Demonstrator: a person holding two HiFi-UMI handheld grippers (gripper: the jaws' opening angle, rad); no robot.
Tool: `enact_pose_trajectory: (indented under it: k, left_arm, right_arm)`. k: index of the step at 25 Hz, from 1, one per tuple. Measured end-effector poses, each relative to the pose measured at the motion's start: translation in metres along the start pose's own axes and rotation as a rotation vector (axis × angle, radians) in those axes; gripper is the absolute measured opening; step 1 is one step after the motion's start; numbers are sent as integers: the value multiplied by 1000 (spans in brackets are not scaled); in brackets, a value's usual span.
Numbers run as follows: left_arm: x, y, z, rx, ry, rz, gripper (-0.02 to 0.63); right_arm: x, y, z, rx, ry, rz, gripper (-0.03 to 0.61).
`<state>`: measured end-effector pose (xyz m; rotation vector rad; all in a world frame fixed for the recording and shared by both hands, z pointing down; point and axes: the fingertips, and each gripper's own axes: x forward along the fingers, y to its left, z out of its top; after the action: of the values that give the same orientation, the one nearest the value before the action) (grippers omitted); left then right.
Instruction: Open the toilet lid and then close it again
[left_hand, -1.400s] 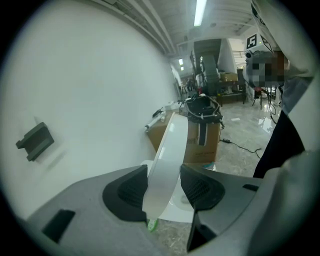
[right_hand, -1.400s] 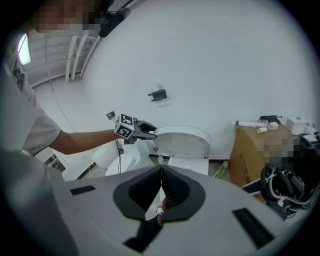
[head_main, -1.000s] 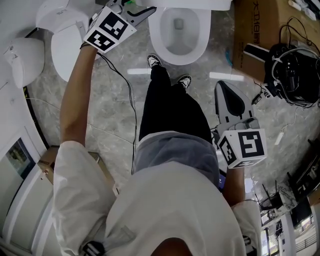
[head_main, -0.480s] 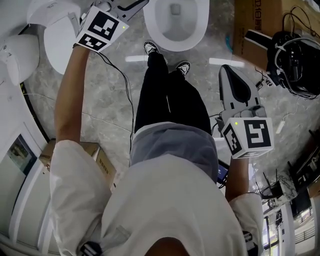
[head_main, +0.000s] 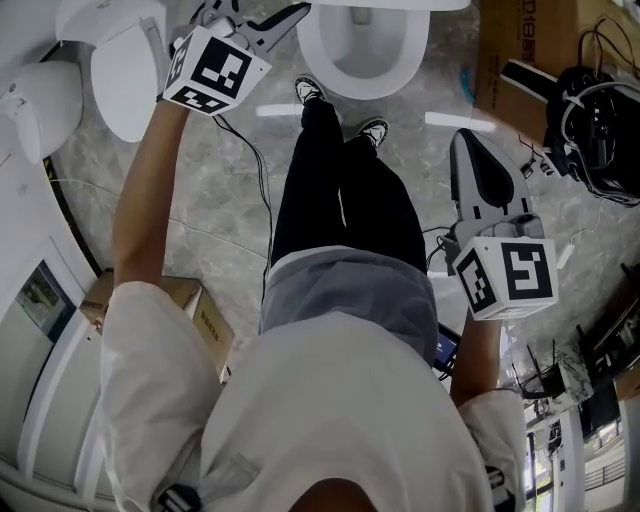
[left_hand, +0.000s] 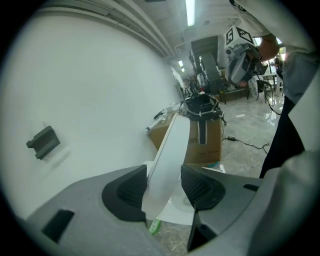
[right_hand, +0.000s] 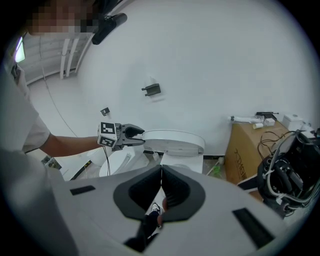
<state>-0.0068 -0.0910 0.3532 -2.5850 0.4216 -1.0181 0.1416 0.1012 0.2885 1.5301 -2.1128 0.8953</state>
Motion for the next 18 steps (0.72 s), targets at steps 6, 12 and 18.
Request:
enact_pose_trajectory:
  k: [6,12,18]
  left_arm:
    - [-2,-11,-6,25,-13,22,195]
    - [-2,-26,-12,50,-29,47,195]
    - [-4,-38,-19,74,-27,40,195]
  right_arm:
    - [4,8,-4,17,0,8,11]
    - [9,13,-14,-5,22,0,11]
    - [9,17,-15,-14,28,-14,11]
